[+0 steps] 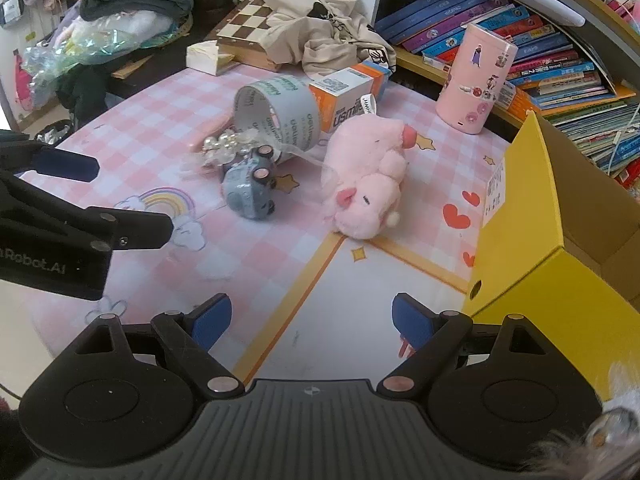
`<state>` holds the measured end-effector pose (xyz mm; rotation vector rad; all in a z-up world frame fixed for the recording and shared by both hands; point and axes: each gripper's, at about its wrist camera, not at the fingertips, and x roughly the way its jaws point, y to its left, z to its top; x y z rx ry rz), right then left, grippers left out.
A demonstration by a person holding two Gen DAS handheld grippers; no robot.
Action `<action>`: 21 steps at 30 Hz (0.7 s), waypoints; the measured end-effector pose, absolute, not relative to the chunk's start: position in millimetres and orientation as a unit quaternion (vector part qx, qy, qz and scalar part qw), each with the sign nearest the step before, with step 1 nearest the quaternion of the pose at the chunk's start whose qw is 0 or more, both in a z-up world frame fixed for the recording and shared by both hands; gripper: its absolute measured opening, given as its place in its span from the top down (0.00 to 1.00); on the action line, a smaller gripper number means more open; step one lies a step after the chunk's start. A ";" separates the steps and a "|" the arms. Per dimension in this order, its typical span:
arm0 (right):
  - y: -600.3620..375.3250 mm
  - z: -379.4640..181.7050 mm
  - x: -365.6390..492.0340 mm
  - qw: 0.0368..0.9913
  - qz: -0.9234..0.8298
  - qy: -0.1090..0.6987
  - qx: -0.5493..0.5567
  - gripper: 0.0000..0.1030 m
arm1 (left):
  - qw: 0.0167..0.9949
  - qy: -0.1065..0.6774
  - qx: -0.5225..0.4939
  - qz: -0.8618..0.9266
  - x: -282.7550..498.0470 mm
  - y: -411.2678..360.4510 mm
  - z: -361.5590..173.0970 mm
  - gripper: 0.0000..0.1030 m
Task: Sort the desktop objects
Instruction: 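Move both open tools from the box toward the pig plush and tape roll, then close the left tool on the pink stick while the right tool grasps the pink pig plush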
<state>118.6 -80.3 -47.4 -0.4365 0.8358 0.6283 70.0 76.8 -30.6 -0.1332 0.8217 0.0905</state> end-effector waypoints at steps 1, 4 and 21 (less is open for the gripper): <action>-79.3 -48.4 122.4 0.845 0.295 0.395 -0.206 0.17 | 0.914 0.398 -0.065 0.045 72.4 77.9 -30.9 0.07; -76.2 -50.7 133.1 0.849 0.288 0.393 -0.206 0.21 | 0.916 0.393 -0.066 0.048 79.4 81.7 -31.5 0.07; -55.3 -54.3 181.0 0.879 0.255 0.346 -0.205 0.34 | 0.918 0.372 -0.087 0.107 148.6 129.3 -41.6 0.41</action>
